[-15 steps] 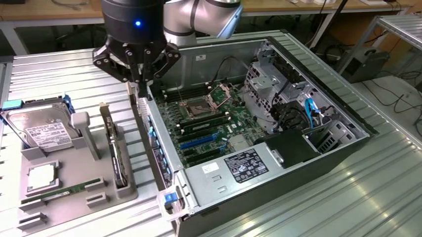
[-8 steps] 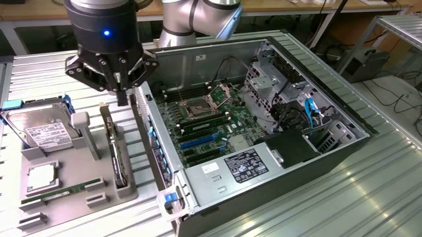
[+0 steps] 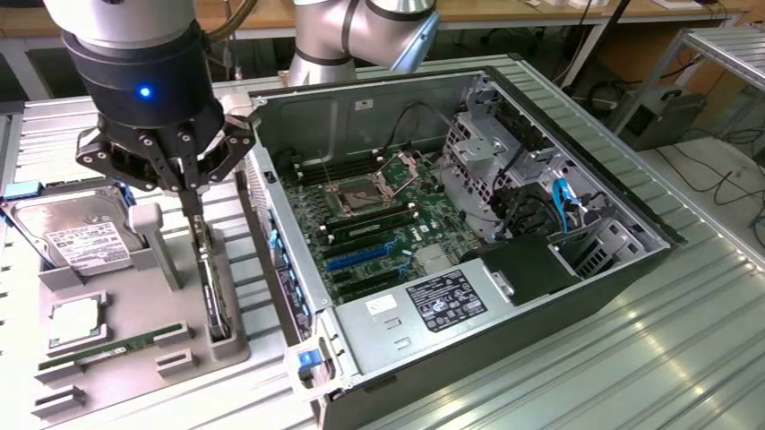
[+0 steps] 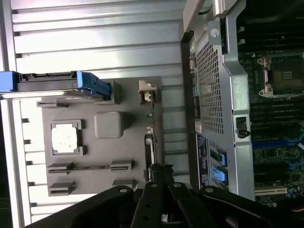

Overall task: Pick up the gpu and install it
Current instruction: 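Reach for the gpu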

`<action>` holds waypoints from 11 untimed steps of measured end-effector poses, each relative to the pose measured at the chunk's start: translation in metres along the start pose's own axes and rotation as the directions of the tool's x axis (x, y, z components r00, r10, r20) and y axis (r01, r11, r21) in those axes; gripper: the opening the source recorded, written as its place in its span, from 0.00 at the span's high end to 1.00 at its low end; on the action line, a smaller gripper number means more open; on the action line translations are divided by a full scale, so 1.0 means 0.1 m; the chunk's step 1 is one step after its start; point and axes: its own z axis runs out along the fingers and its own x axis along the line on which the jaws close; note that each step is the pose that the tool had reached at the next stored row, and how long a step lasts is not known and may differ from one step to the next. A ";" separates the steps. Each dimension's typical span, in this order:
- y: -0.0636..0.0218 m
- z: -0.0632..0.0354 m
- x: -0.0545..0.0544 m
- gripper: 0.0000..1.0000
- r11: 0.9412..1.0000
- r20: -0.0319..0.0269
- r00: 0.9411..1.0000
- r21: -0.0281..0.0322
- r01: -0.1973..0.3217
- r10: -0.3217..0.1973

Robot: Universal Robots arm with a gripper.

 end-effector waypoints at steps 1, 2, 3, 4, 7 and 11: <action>-0.005 0.006 0.01 0.89 1.000 0.000 1.000 0.000 0.000 0.000; -0.005 0.006 0.01 0.89 1.000 0.000 1.000 0.000 0.000 0.000; -0.005 0.006 0.01 0.89 1.000 0.000 1.000 0.000 0.000 0.000; -0.005 0.006 0.01 0.89 1.000 0.000 1.000 0.000 0.000 0.000; -0.005 0.006 0.01 0.89 1.000 0.000 1.000 0.000 0.000 0.000; -0.005 0.006 0.01 0.89 1.000 0.000 1.000 0.000 0.000 0.000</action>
